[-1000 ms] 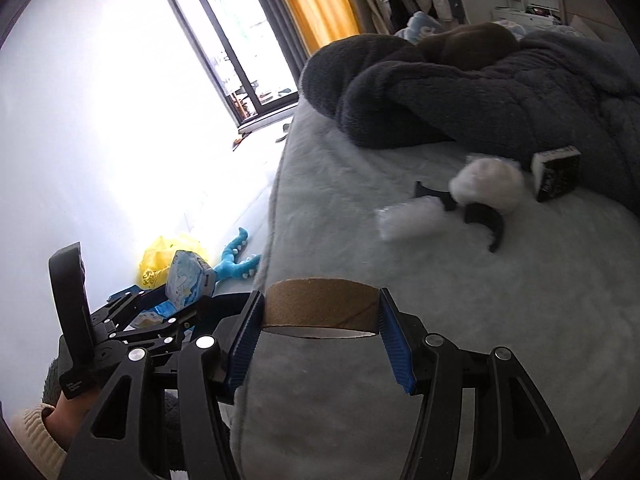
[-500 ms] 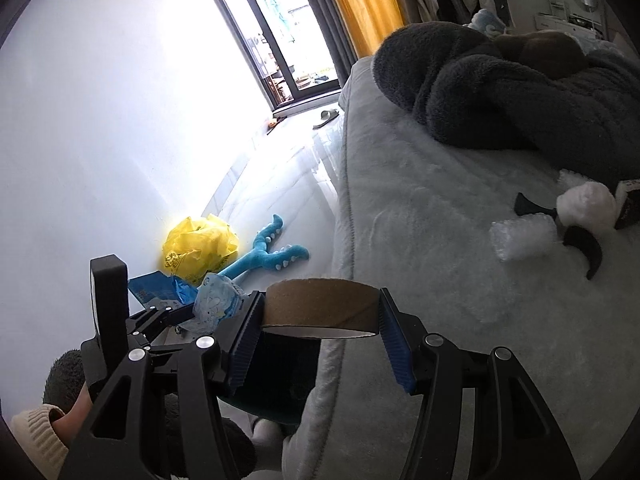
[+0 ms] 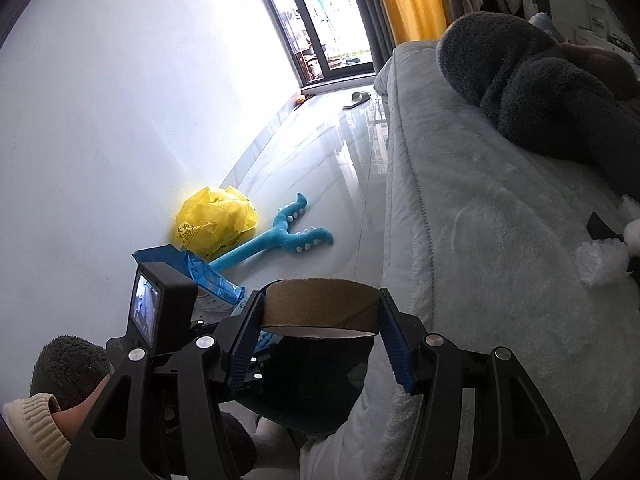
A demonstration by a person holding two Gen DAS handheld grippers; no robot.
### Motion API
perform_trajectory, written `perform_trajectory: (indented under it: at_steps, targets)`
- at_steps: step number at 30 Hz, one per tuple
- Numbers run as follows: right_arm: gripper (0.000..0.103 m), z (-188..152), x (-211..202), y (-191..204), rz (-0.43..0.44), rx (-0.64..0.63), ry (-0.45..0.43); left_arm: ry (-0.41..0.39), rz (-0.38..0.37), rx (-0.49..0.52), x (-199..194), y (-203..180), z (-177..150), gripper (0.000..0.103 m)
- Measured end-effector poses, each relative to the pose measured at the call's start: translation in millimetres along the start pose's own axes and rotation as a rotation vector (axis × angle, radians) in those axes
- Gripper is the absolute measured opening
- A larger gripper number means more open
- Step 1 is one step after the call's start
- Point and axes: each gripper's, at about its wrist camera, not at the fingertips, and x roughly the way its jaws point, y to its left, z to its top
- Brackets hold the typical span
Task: Collect trash
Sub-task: 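Carry the diaper pack with the left tool while the right tool carries the tape core to the bin, then open the left tool over the teal bin while the right tool releases the tape core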
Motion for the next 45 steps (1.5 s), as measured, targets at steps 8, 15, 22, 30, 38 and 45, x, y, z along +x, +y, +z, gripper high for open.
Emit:
perform_trajectory:
  at_steps: [8,15,22,30,38,45]
  targets:
    - [0.058,1,38,17,0.017,-0.033,0.063,0.099,-0.018,-0.052,21,26,-8,0.077]
    - [0.058,2,69,31,0.037,-0.064,0.12,0.136,-0.053,-0.064,26,40,-11,0.084]
    - [0.058,-3,98,33,0.038,-0.059,0.183,0.072,-0.064,-0.082,5,56,-8,0.086]
    - [0.058,-9,128,39,0.027,-0.064,0.25,-0.07,-0.024,-0.105,-33,79,-1,0.086]
    - [0.058,-18,157,51,0.017,-0.091,0.318,-0.244,-0.007,-0.11,-78,92,7,0.084]
    - [0.058,-30,177,52,-0.015,-0.107,0.39,-0.359,-0.04,-0.122,-109,98,13,0.075]
